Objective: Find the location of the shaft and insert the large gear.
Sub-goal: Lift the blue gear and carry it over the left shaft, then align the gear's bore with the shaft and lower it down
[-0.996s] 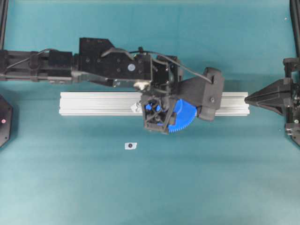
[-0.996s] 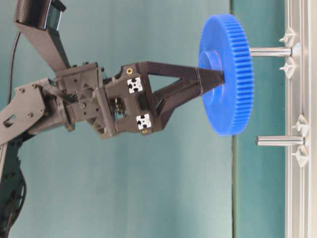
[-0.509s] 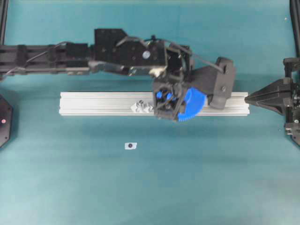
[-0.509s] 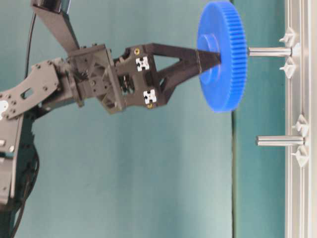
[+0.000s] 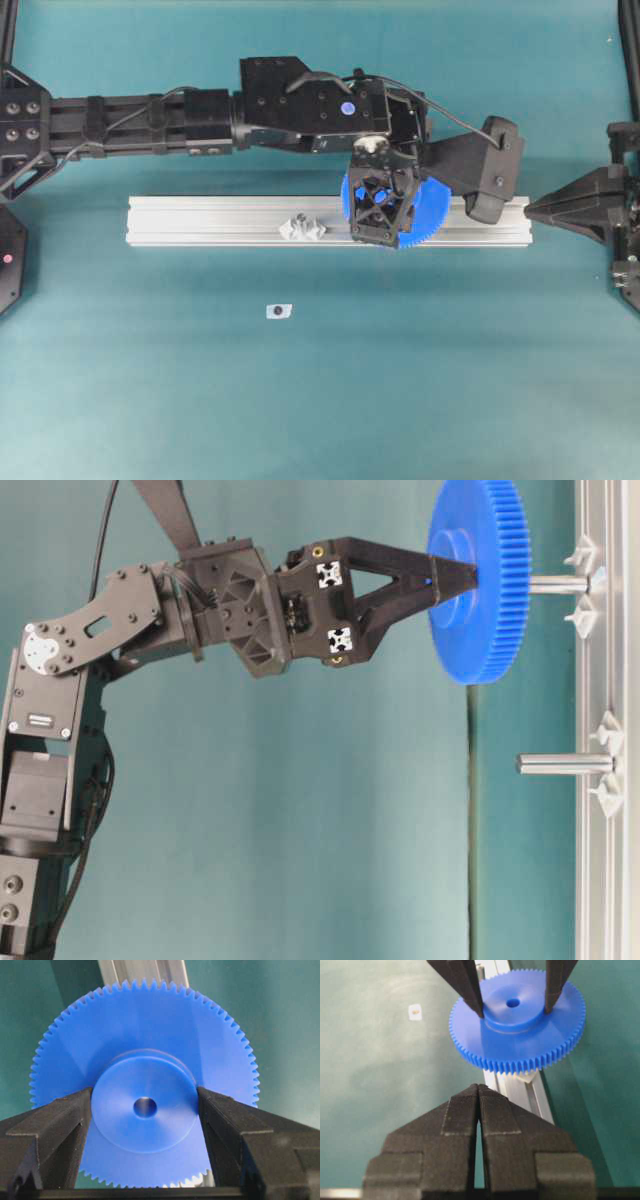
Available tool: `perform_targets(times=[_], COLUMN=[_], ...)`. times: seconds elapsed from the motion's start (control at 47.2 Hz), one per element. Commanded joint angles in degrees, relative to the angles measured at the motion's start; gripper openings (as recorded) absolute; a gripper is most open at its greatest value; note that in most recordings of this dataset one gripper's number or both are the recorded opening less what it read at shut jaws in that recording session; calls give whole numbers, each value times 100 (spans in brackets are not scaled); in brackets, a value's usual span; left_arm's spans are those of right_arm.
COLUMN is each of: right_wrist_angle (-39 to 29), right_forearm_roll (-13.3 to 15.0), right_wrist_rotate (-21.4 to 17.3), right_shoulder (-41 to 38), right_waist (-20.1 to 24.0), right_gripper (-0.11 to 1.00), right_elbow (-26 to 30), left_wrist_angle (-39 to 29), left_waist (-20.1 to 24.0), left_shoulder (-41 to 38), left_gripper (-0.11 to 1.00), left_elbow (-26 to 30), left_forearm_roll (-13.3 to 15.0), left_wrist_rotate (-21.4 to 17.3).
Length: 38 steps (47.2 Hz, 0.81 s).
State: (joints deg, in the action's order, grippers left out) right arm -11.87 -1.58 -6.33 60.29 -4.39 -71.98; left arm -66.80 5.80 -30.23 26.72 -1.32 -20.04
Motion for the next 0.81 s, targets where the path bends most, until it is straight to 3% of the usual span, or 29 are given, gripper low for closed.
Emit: perform_targets(times=[0.0,0.784], right_wrist_angle=[-26,-158], right_forearm_roll=[0,0], right_wrist_rotate=[-53,-62], right_shoulder=[-18,123], right_waist=[-18,-18], right_gripper=[0,0], right_elbow=[53,26], left_wrist_angle=[-9,53], left_waist=[35,343], left_shoulder=[149,97], left_gripper=[71,71], left_elbow=[149,-264], left_forearm_roll=[-26,-26], left_wrist_rotate=[0,35])
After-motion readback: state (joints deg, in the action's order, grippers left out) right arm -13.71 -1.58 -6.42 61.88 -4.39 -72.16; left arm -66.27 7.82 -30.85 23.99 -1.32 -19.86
